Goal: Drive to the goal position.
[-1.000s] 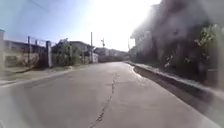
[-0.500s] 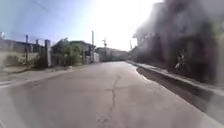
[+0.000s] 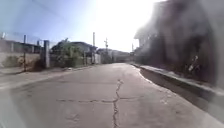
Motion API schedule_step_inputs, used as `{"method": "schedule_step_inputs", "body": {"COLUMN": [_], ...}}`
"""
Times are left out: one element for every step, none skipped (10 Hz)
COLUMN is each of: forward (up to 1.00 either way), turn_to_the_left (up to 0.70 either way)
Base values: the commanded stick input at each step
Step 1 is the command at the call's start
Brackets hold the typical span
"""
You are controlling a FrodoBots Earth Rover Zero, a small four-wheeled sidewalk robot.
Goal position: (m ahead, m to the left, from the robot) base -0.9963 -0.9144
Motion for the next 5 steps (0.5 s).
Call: {"method": "schedule_step_inputs", "body": {"forward": [1.0, 1.0, 1.0, 1.0, 1.0], "turn_to_the_left": [0.0, 0.0, 0.0, 0.0, 0.0]}}
